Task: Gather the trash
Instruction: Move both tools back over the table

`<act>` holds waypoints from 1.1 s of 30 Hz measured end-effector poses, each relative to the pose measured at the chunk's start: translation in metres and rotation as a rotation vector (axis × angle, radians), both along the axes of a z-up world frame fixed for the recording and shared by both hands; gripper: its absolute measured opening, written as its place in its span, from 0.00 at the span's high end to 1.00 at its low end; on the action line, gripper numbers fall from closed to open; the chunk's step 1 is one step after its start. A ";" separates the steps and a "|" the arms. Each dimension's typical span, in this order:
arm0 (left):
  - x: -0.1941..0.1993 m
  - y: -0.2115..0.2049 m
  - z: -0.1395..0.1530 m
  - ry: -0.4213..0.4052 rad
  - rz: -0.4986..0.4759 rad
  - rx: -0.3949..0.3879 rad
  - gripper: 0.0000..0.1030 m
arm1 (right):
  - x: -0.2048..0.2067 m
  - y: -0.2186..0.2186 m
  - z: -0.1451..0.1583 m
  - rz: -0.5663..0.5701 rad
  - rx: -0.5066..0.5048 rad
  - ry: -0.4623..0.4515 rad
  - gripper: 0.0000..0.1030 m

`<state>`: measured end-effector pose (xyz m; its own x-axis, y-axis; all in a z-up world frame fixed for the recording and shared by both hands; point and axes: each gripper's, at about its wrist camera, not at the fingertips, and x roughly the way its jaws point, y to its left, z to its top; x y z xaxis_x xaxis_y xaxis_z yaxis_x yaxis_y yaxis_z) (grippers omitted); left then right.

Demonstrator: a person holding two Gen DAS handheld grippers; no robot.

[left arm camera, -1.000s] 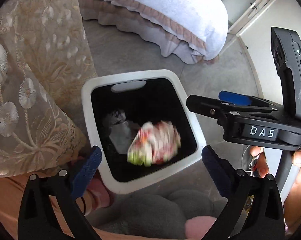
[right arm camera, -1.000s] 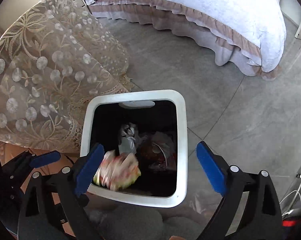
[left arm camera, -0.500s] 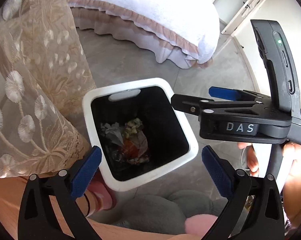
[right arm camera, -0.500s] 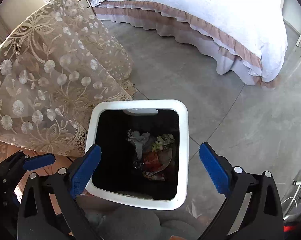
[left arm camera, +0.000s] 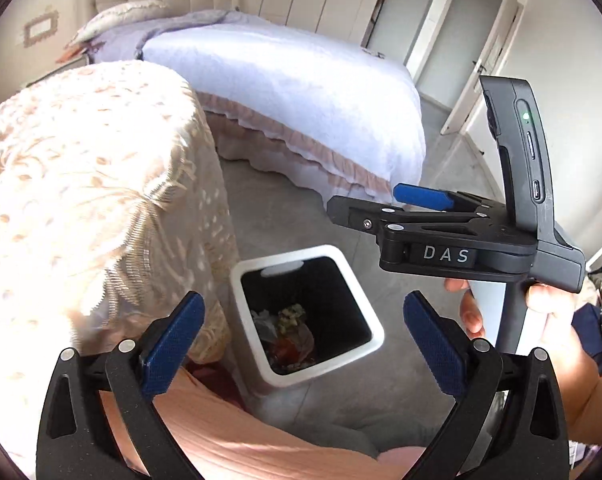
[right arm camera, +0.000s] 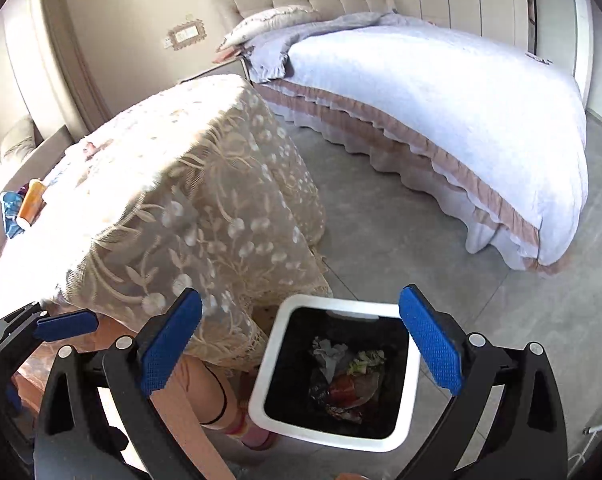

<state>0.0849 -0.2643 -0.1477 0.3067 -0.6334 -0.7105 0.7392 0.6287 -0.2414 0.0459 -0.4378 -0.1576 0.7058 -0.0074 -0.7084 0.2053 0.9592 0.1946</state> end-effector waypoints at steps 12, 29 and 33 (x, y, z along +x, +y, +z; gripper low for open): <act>0.010 0.114 0.057 -0.260 0.372 -0.002 0.05 | 0.031 0.091 0.067 0.189 -0.093 -0.162 0.05; 0.077 0.268 0.069 -0.259 0.787 0.025 0.05 | 0.116 0.233 0.087 0.473 -0.136 -0.175 0.05; 0.093 0.285 0.062 -0.233 0.827 0.038 0.05 | 0.137 0.250 0.083 0.486 -0.125 -0.147 0.05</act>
